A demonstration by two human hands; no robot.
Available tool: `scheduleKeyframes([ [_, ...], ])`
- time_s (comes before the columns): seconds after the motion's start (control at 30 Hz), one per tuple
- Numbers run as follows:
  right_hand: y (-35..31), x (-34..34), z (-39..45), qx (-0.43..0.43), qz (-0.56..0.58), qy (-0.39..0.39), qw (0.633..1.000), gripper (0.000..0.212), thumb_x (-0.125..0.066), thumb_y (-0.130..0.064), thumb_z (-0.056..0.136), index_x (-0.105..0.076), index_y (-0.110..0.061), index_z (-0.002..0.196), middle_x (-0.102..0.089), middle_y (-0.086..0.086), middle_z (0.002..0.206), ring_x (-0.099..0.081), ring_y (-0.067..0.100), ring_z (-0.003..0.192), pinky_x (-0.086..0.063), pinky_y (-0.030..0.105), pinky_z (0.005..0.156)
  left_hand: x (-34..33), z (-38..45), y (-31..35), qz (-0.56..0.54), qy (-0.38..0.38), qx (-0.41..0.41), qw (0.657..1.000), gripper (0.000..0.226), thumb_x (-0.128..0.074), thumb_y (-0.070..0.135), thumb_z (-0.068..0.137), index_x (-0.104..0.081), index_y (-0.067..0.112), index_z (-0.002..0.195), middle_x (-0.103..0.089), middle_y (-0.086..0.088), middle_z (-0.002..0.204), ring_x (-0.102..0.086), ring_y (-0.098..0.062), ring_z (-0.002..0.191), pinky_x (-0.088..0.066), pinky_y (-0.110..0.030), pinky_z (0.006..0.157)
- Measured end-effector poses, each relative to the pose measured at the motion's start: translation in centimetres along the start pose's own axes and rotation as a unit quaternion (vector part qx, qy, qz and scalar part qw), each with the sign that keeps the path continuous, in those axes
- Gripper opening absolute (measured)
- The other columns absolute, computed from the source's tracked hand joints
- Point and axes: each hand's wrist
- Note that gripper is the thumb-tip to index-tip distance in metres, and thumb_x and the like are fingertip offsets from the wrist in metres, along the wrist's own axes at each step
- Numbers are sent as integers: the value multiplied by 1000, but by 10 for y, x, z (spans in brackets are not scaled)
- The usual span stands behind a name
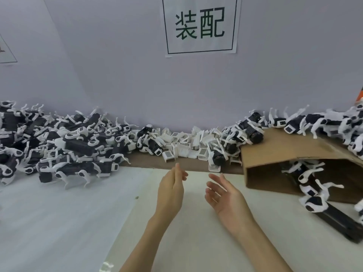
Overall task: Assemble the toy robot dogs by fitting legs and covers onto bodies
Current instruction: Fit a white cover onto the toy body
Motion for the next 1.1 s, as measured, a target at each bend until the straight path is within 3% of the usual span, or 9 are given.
scheduleKeyframes([
  [0.13,1,3,3,-21,6,-14,1000,39,-74,-39,83,-81,-7,103,-68,9,83,-67,19,68,-61,30,62,-7,22,-7,204,-34,14,978,35,-47,49,108,-64,21,122,-64,-4,124,-57,-25,120,-48,-41,101],
  [0.2,0,3,6,-14,15,-5,1000,41,-74,-38,85,-78,-6,109,-68,9,81,-66,19,67,-60,30,60,-14,51,-4,316,-85,52,943,49,-49,49,106,-51,16,142,-50,-15,141,-43,-38,134,-38,-44,110],
  [0.3,-2,3,8,-13,28,-1,1000,39,-69,-36,94,-73,-5,116,-67,9,80,-65,19,66,-60,30,60,-15,103,0,397,-80,59,912,59,-48,42,107,-35,9,154,-34,-26,154,-31,-46,143,-30,-50,118],
  [0.47,-4,6,8,0,39,-1,999,34,-66,-34,98,-72,-6,116,-66,10,80,-62,19,66,-59,29,60,2,189,-15,507,-68,98,853,56,-40,46,110,-26,32,162,-27,-35,160,-32,-52,146,-38,-58,115],
  [0.53,-3,8,11,5,40,-2,999,34,-66,-34,97,-71,-6,116,-66,10,80,-62,19,65,-58,29,59,7,210,-30,503,-72,100,856,55,-40,51,110,-29,33,160,-25,-40,158,-32,-54,146,-36,-56,117],
  [0.63,-2,10,17,3,29,-14,999,38,-68,-35,92,-71,-6,117,-65,10,80,-61,19,64,-57,30,58,11,222,-47,435,-73,97,892,47,-42,44,110,-37,26,153,-23,-46,156,-26,-54,149,-35,-53,118],
  [0.83,-5,9,15,11,28,-12,999,44,-72,-38,84,-71,-6,115,-64,9,79,-59,19,65,-56,28,59,26,212,-46,297,-7,55,953,30,-59,36,105,-57,21,131,-63,-22,124,-40,-41,135,-40,-44,106],
  [0.97,-5,8,14,3,22,-9,1000,40,-69,-38,90,-71,-6,115,-64,8,78,-59,18,63,-55,29,59,47,169,-31,172,76,53,981,15,-71,42,98,-64,32,106,-64,-11,121,-49,-41,131,-43,-54,112],
  [1.1,-5,6,10,-1,21,-9,1000,39,-70,-37,89,-72,-5,113,-64,7,77,-59,18,63,-56,28,57,53,106,-15,102,90,-2,991,19,-76,22,94,-68,35,83,-71,-8,96,-58,-50,114,-52,-58,99],
])
Point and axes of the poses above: each hand's wrist, its own z-axis towards the middle knuckle, its own x-axis out of the back of the hand, y = z × x
